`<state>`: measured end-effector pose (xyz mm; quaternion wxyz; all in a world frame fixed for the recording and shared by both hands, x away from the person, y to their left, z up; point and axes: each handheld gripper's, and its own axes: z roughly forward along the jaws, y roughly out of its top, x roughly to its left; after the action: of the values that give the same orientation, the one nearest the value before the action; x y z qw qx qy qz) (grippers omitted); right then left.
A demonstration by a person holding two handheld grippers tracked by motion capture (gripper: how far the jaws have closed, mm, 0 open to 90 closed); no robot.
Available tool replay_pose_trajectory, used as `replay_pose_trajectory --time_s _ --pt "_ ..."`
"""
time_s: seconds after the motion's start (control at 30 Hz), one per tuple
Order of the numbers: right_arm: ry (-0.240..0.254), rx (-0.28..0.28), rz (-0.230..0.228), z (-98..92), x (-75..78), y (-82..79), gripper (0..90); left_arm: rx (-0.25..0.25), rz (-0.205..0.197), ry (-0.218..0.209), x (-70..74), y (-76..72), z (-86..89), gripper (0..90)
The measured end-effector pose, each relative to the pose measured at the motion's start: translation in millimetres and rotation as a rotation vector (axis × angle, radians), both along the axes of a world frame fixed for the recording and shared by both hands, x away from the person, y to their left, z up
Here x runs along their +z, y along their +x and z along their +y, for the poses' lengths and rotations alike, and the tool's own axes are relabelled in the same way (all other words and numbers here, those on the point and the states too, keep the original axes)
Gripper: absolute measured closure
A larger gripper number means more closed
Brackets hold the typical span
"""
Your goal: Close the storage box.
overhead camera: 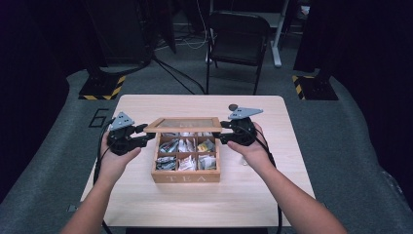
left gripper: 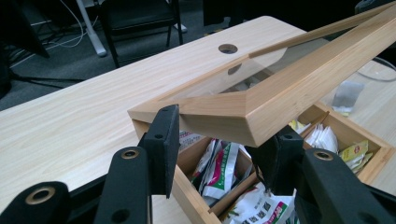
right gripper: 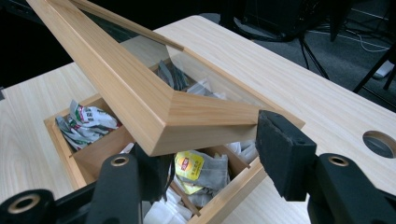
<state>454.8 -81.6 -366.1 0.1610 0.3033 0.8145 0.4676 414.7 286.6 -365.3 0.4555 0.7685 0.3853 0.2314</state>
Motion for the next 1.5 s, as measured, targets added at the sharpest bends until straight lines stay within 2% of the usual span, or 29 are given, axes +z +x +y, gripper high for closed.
replay_pose_trajectory --time_s 0.2,0.3,0.57,0.77,0.87,1.03,1.2,1.37,1.5 --pt "-0.007 0.0 -0.001 -0.3 -7.6 -6.2 45.4 0.001 -0.004 0.024 -7.0 -6.6 -1.1 53.8" --pt "-0.002 -0.002 0.003 -0.6 -12.2 -8.5 44.8 0.001 -0.007 0.02 -11.0 -9.2 -0.9 53.7" --pt "-0.028 0.006 -0.011 -1.1 -19.1 -17.7 44.8 0.001 -0.017 0.029 -21.0 -16.6 -1.1 53.4" --pt "-0.027 0.017 -0.026 -3.2 -23.7 -26.8 44.2 -0.006 -0.017 0.009 -28.6 -19.3 0.4 52.1" --pt "-0.037 0.012 -0.025 -4.3 -27.1 -28.5 43.8 -0.008 -0.012 0.016 -31.1 -21.0 0.2 52.0" --pt "-0.018 0.011 -0.001 -4.9 -31.2 -34.4 43.7 -0.014 -0.006 0.021 -35.4 -23.0 0.4 51.8" --pt "-0.03 0.013 -0.004 -2.2 -34.1 -40.2 42.8 -0.013 -0.002 0.023 -38.6 -25.0 0.0 51.7" --pt "0.0 0.003 0.014 -3.1 -35.7 -42.4 43.0 -0.02 0.011 0.033 -43.3 -27.4 0.0 51.3" --pt "-0.004 0.002 0.016 -2.6 -38.5 -44.0 42.8 -0.019 0.014 0.034 -46.9 -29.4 -0.3 51.3"
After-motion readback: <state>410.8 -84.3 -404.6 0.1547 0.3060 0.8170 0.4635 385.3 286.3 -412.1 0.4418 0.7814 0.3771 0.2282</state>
